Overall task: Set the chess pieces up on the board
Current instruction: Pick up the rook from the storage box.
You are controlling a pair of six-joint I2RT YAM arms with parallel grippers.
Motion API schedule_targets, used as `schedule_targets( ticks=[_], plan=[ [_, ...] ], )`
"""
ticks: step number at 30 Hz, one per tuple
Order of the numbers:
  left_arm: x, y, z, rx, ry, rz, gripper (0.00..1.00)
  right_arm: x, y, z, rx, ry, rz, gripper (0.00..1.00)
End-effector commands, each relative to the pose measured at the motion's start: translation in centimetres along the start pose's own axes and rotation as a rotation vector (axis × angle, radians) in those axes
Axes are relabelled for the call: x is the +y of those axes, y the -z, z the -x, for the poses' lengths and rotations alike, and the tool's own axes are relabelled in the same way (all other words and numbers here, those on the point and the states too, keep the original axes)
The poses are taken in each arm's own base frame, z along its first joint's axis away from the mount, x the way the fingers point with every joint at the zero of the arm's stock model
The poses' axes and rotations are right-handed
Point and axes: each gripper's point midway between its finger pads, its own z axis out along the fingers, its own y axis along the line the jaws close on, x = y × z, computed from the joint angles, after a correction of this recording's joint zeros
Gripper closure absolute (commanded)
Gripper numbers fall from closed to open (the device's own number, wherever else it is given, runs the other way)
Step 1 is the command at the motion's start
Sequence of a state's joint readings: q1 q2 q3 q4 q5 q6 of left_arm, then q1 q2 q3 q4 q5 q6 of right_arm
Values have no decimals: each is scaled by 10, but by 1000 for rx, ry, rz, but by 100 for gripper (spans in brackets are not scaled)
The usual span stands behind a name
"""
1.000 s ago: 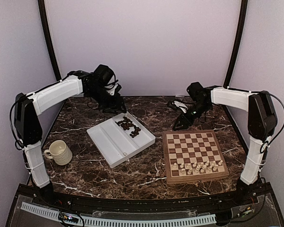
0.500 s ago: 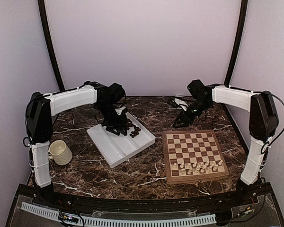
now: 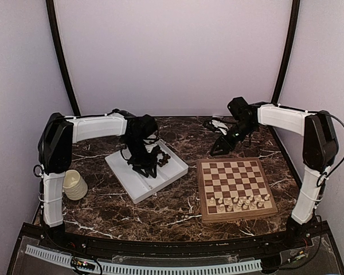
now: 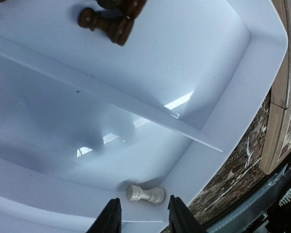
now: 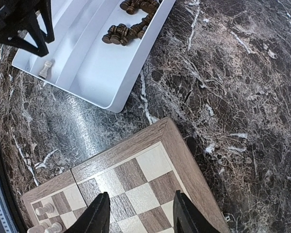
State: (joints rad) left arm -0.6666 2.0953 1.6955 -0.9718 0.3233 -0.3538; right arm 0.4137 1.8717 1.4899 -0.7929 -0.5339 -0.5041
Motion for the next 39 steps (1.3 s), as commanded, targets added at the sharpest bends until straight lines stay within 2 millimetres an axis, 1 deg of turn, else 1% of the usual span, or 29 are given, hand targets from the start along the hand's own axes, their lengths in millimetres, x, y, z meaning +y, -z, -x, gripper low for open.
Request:
schedule_targets(
  ticks=[1,4,6,9,11,14,15,18,20,24,26,32,36,39],
  plan=[
    [-14,-10,-20,55,-60,-35,65,7,9,5,-15,39,-12,54],
    [-9,-11,-36,86,-68,3,67,7,9,4,-9,43,-14,54],
    [-1,-7,-49,95,-67,35,67,5,10,4,-6,44,-21,54],
    [17,-4,-77,128,-62,92,67,5,9,2,0,47,-21,54],
    [31,-5,-85,138,-56,144,67,5,8,1,2,45,-18,54],
    [38,-5,-82,135,-23,177,67,5,6,2,6,47,-19,54],
    [38,-5,-77,129,-15,184,65,4,6,2,7,49,-22,54],
    [39,-9,-72,133,32,204,59,4,6,1,11,52,-25,54],
    [40,-12,-72,138,54,208,59,4,5,-1,17,52,-27,54],
    [45,-20,-74,148,95,223,60,5,4,-4,25,50,-26,54],
    [46,-25,-71,150,114,228,61,4,3,-5,28,49,-27,54],
    [43,-35,-55,142,162,225,66,1,1,-4,31,50,-32,54],
    [47,-39,-53,155,172,229,67,1,0,-5,37,51,-35,54],
    [48,-40,-53,159,177,224,73,1,0,-6,41,55,-37,54]
  ],
)
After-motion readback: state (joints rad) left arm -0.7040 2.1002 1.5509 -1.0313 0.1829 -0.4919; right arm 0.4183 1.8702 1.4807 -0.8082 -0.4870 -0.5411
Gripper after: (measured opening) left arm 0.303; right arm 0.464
